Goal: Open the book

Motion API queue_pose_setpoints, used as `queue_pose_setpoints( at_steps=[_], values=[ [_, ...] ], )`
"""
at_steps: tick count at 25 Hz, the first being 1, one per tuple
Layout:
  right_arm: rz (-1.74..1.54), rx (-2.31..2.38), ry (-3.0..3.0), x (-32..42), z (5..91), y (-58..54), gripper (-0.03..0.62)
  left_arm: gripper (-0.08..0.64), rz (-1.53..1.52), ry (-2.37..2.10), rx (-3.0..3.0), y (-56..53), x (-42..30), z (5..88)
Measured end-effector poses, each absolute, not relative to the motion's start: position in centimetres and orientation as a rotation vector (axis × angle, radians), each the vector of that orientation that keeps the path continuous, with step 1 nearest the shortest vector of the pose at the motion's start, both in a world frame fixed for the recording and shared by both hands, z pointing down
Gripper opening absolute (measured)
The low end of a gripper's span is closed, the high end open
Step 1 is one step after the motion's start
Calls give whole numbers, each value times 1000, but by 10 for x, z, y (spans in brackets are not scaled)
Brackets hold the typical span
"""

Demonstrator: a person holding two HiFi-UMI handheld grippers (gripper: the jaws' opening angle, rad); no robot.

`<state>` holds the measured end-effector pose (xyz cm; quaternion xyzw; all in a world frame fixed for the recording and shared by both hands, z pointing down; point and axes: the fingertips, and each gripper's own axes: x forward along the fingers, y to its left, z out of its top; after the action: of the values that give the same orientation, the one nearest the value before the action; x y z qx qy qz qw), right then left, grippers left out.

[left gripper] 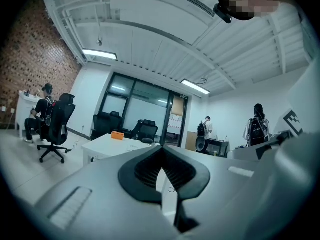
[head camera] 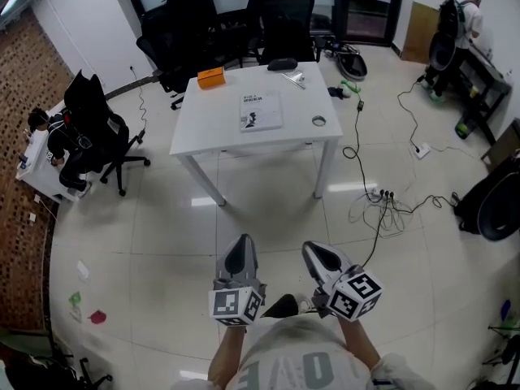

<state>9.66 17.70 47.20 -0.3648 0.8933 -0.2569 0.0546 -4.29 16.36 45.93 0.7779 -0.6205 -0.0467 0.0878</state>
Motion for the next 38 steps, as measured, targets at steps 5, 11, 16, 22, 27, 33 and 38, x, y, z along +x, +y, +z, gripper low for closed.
queue_pose_setpoints(
  at_steps=[5, 11, 16, 22, 27, 33, 38],
  values=[
    [-872, -1062, 2720, 87, 493, 148, 2, 14, -161, -1893, 2252, 133, -59, 475],
    [-895, -1089, 2736, 70, 519, 70, 2, 14, -179, -1874, 2240, 43, -82, 499],
    [-862, -1142, 2715, 34, 509, -49, 2, 14, -205, -1887, 2269, -71, -125, 489],
    [-765, -1187, 2702, -29, 470, -193, 2, 14, -130, -1761, 2387, -225, -164, 471],
    [-828, -1248, 2658, -47, 476, -263, 2, 14, -105, -1687, 2425, -297, -171, 469],
    [-910, -1310, 2705, -59, 504, -305, 2, 14, -84, -1631, 2369, -329, -172, 493],
    [-929, -1372, 2703, -49, 527, -335, 2, 14, -38, -1618, 2356, -346, -162, 513]
  ],
)
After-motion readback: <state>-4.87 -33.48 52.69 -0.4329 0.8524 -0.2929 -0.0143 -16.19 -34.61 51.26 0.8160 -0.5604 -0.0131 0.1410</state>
